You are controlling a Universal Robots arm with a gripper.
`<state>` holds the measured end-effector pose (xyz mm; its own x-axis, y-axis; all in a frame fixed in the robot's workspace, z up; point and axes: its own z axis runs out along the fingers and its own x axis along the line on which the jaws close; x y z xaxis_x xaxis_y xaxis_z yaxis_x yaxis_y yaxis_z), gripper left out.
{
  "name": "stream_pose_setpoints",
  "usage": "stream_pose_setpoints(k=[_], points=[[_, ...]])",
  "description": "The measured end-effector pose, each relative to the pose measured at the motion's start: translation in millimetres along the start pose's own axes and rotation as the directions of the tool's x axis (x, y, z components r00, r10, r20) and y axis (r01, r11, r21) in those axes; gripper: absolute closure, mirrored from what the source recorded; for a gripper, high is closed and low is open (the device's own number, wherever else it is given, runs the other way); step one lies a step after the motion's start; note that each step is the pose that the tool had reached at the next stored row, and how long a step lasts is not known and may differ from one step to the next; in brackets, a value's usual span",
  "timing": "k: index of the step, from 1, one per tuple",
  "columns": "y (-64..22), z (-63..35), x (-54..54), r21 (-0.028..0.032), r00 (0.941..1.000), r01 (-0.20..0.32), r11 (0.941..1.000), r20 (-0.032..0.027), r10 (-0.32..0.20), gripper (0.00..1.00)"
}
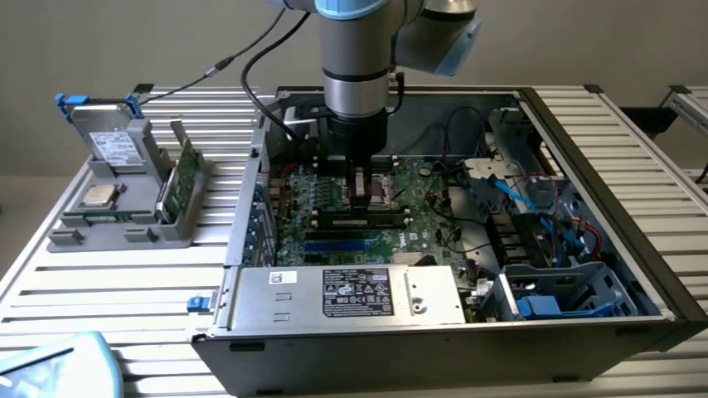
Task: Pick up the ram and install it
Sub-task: 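Press down the ram until it locks into place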
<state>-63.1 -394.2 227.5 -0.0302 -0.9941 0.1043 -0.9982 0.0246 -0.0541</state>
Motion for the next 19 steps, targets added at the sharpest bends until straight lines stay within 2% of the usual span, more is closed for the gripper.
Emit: stream_pose_setpoints(k=[4,6,8,11,15,16,17,19], points=[[0.4,6.0,-0.4,-0.0006,1.0,0.0,1.0,-0.0013,0.0,0.89],[0.4,5.4,-0.3,-0.0007,1.0,0.0,1.0,-0.0011,0.0,0.89],[-0.3,-1.2,-0.1,0.0008,1.0,0.0,1.0,0.0018,0.0,0.89],[-2.8,-13.6,3.0,-0.0005,1.0,0.0,1.0,0.0016,0.0,0.89],[-9.0,-20.7,8.3,-0.0069,1.0,0.0,1.0,0.0074,0.0,0.89],[-10.1,-21.1,9.4,-0.0103,1.0,0.001,0.9999,0.0094,-0.001,0.89],[-10.7,-21.3,10.5,-0.0166,0.9999,0.001,0.9999,0.0117,-0.001,0.89],[-11.3,-21.1,12.0,-0.0415,0.9998,0.004,0.9991,0.0171,-0.003,0.89]])
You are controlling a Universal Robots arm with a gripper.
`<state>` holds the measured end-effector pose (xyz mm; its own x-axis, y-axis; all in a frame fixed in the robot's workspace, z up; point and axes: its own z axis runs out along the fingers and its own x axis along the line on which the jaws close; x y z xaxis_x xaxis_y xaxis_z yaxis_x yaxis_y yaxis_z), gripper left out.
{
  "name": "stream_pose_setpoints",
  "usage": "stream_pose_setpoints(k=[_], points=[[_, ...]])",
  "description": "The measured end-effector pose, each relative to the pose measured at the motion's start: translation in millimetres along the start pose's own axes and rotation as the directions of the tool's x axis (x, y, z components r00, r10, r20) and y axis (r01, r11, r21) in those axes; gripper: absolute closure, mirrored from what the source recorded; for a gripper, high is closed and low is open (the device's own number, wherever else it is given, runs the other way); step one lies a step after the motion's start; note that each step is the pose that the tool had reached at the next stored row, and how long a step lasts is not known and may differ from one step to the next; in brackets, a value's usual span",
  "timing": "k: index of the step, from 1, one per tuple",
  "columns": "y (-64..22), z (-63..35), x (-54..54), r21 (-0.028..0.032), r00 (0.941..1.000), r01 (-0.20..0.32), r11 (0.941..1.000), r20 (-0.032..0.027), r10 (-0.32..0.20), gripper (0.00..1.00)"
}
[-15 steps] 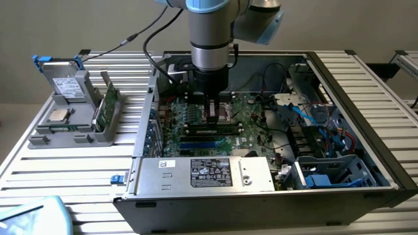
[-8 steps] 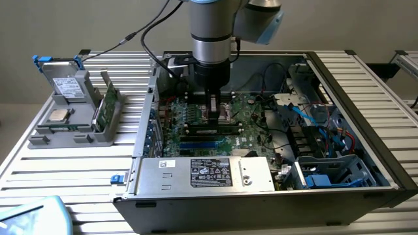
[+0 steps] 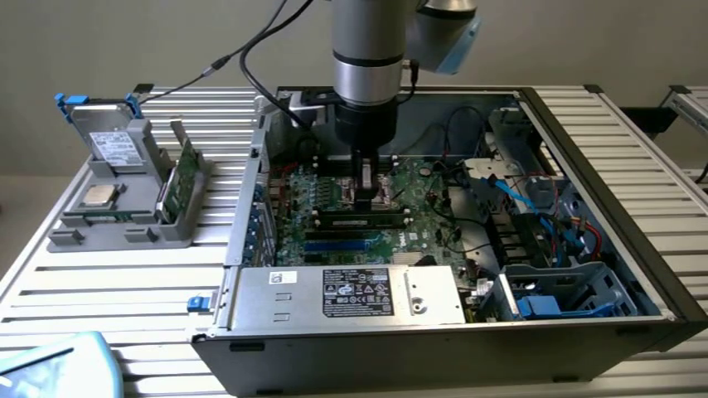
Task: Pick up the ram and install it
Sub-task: 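Press down the ram until it locks into place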
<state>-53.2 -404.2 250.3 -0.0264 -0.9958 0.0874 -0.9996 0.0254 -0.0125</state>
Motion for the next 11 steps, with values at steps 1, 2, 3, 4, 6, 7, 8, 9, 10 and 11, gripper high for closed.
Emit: stream_pose_setpoints(k=[1,2,3,4,6,7,8,9,10,11], points=[[-0.4,0.0,0.7,-0.0133,1.0,0.001,0.9999,0.0013,-0.001,0.89],[-0.9,-0.1,1.5,-0.0251,1.0,0.002,0.9997,0.0023,-0.002,0.89],[-1.9,-0.5,2.3,-0.0334,1.0,0.003,0.9994,0.0028,-0.003,0.89],[-3.6,-1.1,3.0,-0.0379,1.0,0.003,0.9993,0.0032,-0.003,0.89],[-8.7,-3.2,4.6,-0.0416,1.0,0.004,0.9991,0.0048,-0.004,0.89],[-11.9,-3.8,5.1,-0.0424,1.0,0.004,0.9991,0.0062,-0.004,0.89],[-14.9,-3.9,5.4,-0.0426,1.0,0.004,0.9991,0.0086,-0.004,0.89],[-15.2,-3.8,5.4,-0.0426,1.0,0.004,0.9991,0.0091,-0.004,0.89],[-15.2,-3.8,5.3,-0.0426,0.9999,0.004,0.9991,0.0095,-0.004,0.89],[-15.2,-3.8,5.4,-0.0426,0.9999,0.004,0.9991,0.0094,-0.004,0.89]])
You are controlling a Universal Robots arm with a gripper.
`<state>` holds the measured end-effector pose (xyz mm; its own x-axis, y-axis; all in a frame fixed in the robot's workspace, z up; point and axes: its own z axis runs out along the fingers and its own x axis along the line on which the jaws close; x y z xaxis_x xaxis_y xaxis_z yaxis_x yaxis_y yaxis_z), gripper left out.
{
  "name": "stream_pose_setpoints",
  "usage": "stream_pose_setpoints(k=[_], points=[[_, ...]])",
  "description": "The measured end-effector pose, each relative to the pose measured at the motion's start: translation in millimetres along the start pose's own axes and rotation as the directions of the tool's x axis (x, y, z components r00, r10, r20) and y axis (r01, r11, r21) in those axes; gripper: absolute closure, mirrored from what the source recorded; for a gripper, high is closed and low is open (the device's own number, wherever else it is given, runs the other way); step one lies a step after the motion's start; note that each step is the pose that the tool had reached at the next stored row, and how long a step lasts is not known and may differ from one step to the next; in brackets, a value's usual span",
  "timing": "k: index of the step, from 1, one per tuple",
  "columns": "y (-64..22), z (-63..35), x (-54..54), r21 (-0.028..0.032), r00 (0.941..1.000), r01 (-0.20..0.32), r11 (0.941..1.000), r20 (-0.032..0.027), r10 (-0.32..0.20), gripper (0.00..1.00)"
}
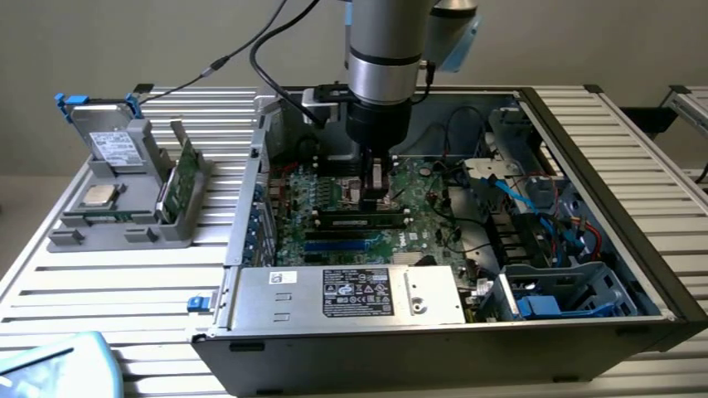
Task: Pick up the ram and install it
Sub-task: 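Press down the ram until it locks into place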
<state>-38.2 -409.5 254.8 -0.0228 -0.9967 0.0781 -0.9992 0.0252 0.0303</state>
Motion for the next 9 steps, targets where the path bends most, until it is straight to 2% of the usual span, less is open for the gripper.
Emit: stream_pose_setpoints(k=[9], points=[[0.0,-0.1,0.0,-0.0001,1.0,0.0,1.0,-0.0002,0.0,0.89]])
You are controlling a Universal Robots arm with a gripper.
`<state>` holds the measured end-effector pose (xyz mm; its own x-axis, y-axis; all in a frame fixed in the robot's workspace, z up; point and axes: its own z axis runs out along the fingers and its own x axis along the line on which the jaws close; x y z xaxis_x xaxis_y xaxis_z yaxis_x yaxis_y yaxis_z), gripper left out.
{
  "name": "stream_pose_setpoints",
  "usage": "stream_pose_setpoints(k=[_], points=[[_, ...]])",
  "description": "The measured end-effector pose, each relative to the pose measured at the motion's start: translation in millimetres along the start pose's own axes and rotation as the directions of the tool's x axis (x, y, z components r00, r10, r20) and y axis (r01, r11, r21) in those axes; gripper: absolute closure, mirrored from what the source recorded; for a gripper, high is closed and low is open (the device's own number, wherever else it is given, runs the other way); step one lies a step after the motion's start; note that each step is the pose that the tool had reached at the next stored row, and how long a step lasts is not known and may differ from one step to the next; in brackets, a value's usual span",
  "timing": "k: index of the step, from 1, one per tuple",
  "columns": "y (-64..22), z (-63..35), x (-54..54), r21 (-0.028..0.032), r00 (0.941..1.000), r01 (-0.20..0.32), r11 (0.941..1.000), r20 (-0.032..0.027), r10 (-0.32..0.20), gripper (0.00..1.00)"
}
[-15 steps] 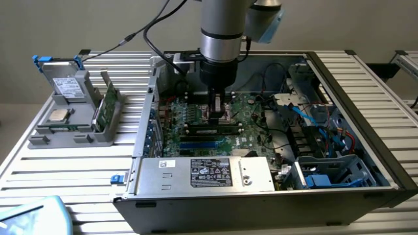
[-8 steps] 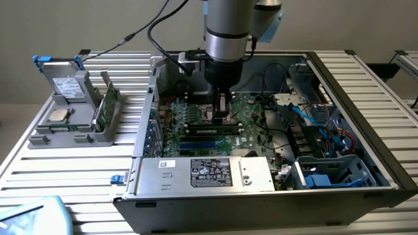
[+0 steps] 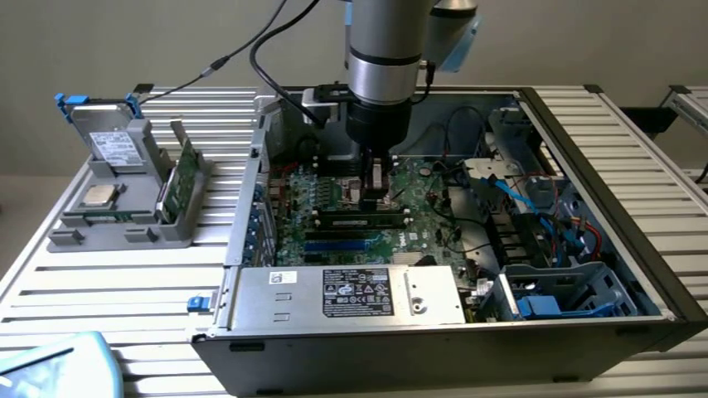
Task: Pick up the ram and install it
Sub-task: 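Press down the ram until it locks into place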
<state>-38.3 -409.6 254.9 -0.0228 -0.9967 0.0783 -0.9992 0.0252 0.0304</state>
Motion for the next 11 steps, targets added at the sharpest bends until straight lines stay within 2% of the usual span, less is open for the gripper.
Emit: stream_pose_setpoints(k=[4,5,8,11], points=[[0.0,0.0,0.0,0.0,1.0,0.0,1.0,-0.0002,0.0,0.89],[0.0,0.5,0.0,-0.0002,1.0,-0.002,1.0,-0.0023,0.002,0.89],[-0.1,2.7,-0.2,-0.0043,0.9986,-0.053,0.9986,-0.0011,0.053,0.89],[-0.1,5.1,-0.4,-0.0087,0.9941,-0.108,0.9941,0.0002,0.108,0.89]])
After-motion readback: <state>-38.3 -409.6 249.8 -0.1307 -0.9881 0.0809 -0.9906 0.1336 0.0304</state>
